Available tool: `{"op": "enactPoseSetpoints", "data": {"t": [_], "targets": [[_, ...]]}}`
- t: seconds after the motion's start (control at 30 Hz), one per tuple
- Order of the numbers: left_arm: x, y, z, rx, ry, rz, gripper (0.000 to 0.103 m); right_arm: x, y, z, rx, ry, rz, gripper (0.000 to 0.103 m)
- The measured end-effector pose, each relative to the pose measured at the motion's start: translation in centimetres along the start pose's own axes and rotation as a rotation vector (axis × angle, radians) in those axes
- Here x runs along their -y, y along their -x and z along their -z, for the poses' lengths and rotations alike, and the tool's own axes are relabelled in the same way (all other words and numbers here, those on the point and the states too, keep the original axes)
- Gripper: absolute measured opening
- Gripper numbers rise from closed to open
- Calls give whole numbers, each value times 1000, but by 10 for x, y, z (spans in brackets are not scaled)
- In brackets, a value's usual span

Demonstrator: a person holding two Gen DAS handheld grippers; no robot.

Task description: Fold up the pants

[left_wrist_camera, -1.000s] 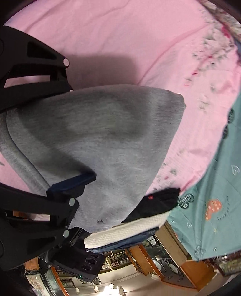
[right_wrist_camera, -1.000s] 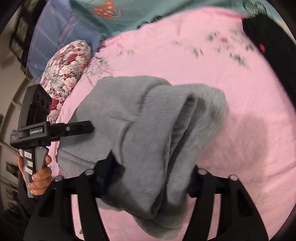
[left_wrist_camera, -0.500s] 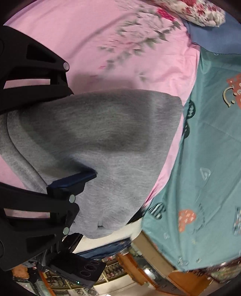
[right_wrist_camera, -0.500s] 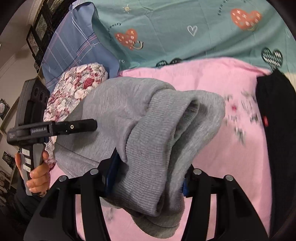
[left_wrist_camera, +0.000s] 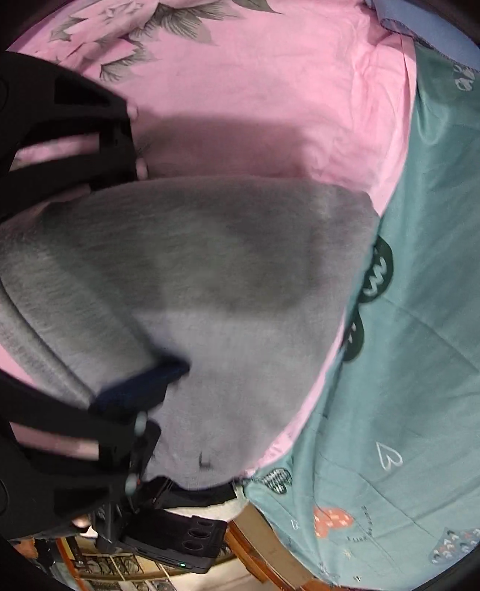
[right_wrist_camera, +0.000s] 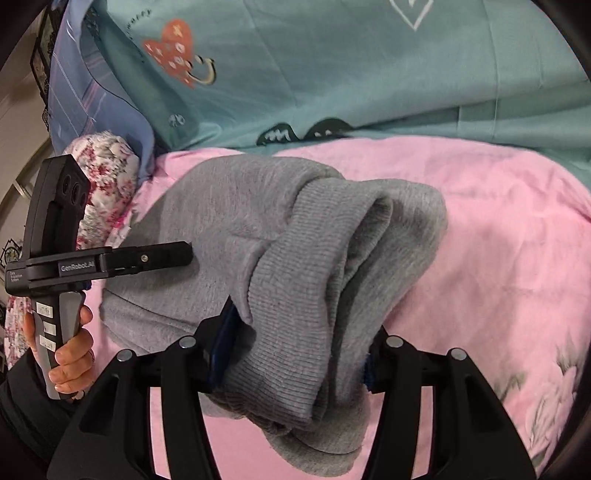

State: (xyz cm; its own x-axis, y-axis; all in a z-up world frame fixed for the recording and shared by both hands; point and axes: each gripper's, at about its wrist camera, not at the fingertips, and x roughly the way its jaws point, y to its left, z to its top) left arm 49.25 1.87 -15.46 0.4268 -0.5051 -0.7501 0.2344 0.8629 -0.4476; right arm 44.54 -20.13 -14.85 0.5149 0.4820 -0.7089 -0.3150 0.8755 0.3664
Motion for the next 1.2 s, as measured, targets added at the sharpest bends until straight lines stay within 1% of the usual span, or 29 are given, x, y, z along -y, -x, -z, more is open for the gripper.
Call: {"op": "enactPoseSetpoints", "data": {"t": [0.03,0.07,0.1,0.13,0.17,0.2,0.27,0.3,0.33,0.37,0.4,0.43,0.47,0.5,0.57,0.63,0.67,0.73,0.77,0.83,0.9,1.0,1.07,1.2], "targets": [[-2,4,2,-6,6,-17,93,6,-1,4,-5,-22,-15,72],[-3,11,6,-11,11,-18,93,12,-4,6,-19,-55,-20,84],[-3,22,10,-2,10,-46,93,18,-6,7,-37,-95,-16,90],[-1,40,15,26,-2,-92,93,21,-6,8,-50,-122,-11,94],[3,58,22,52,-13,-115,93,22,0,8,-56,-144,-5,94],[9,80,32,83,-24,-145,93,19,9,8,-54,-147,28,94],[24,117,51,134,-51,-188,93,6,44,6,-6,-117,118,94],[34,135,64,161,-73,-208,95,1,59,6,22,-106,161,94],[48,155,82,198,-97,-252,99,-8,77,8,46,-93,227,94],[60,170,96,228,-110,-280,100,-22,97,13,71,-76,313,94],[71,184,113,253,-123,-294,101,-36,113,20,89,-57,368,94],[78,194,126,265,-131,-303,101,-55,129,32,106,-33,427,98],[90,205,146,275,-141,-318,101,-68,139,43,113,-18,459,101],[98,211,159,277,-150,-327,101,-86,149,59,116,-1,477,102],[115,222,185,284,-172,-333,101,-113,164,90,105,28,468,102],[126,229,202,301,-194,-343,101,-140,172,123,68,62,447,102],[133,229,207,315,-206,-350,101,-150,175,134,66,66,439,102],[143,229,211,340,-222,-373,101,-166,182,156,105,39,422,102],[145,228,212,347,-234,-372,101,-171,184,163,133,10,418,102],[144,222,212,356,-250,-367,101,-175,191,168,202,-32,456,102],[138,214,212,365,-238,-372,101,-173,200,169,268,-39,527,102],[128,204,216,359,-217,-372,101,-165,211,174,325,-39,615,102],[122,196,221,348,-222,-379,101,-158,215,177,341,-58,627,102],[120,182,229,304,-236,-377,101,-150,213,182,324,-74,625,102]]}}
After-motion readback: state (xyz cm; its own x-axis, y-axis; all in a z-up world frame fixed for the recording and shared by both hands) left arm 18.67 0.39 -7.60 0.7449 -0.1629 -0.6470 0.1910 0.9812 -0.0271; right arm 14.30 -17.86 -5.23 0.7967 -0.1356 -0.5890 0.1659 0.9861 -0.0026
